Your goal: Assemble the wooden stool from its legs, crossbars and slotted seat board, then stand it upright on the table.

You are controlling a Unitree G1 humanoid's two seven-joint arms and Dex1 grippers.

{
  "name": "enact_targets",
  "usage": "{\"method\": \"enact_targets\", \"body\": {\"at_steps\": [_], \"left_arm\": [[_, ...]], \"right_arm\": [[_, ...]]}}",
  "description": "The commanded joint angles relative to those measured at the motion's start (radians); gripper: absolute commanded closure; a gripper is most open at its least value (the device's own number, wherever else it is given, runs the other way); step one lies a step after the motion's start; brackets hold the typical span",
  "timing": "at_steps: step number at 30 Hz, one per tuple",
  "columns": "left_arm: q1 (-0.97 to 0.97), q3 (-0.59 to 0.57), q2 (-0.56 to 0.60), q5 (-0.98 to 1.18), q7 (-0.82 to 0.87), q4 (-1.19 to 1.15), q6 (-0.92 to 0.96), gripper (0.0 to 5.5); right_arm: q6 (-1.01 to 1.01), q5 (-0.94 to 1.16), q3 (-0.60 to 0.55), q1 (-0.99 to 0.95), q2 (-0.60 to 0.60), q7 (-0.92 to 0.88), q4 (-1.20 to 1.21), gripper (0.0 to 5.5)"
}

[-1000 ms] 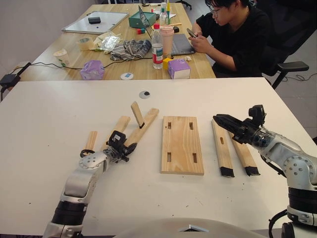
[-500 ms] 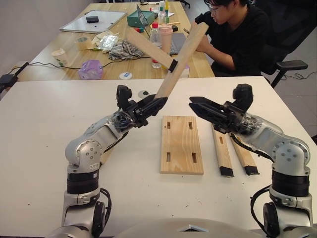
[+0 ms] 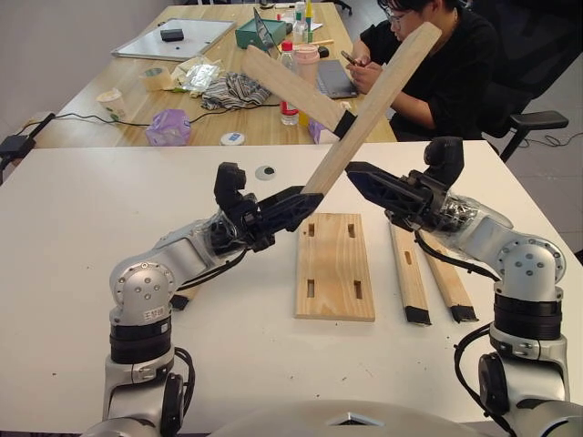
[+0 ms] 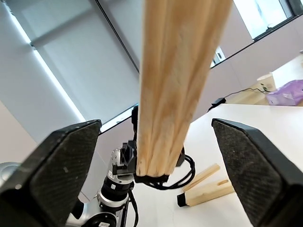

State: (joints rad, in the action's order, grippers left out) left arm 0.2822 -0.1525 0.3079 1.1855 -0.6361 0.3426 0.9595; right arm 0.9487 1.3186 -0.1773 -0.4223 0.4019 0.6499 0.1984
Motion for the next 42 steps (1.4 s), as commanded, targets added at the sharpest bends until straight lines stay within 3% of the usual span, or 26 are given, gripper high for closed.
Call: {"method": "enact_targets", "body": {"at_steps": [1,6,21,29,42], "left_arm": [[-0.015,0.011,0.011,0.036,0.003,0.029,0.011,3.50],[-0.031,0.024,0.019,0.057,0.008,0.041,0.011,3.50],[-0.049,0.035,0.035,0.093,0.013,0.045,0.003,3.50],[-0.044,0.041,0.038,0.081,0.040,0.033,-0.005,3.50],[-0.056,0.045,0.067,0.059,0.034,0.009,-0.004,1.51]], "right_arm": [[0.003,0.016,-0.002,-0.015,-0.019,-0.032,0.010,1.20],[-0.001,0.032,0.007,-0.009,-0.051,-0.075,0.009,1.20],[0.004,0.143,-0.008,-0.013,-0.063,-0.134,-0.001,3.45],[0.000,0.161,-0.002,-0.009,-0.063,-0.145,0.005,3.46],[-0.038,0.022,0.007,-0.009,-0.018,-0.087,0.001,3.46]]}}
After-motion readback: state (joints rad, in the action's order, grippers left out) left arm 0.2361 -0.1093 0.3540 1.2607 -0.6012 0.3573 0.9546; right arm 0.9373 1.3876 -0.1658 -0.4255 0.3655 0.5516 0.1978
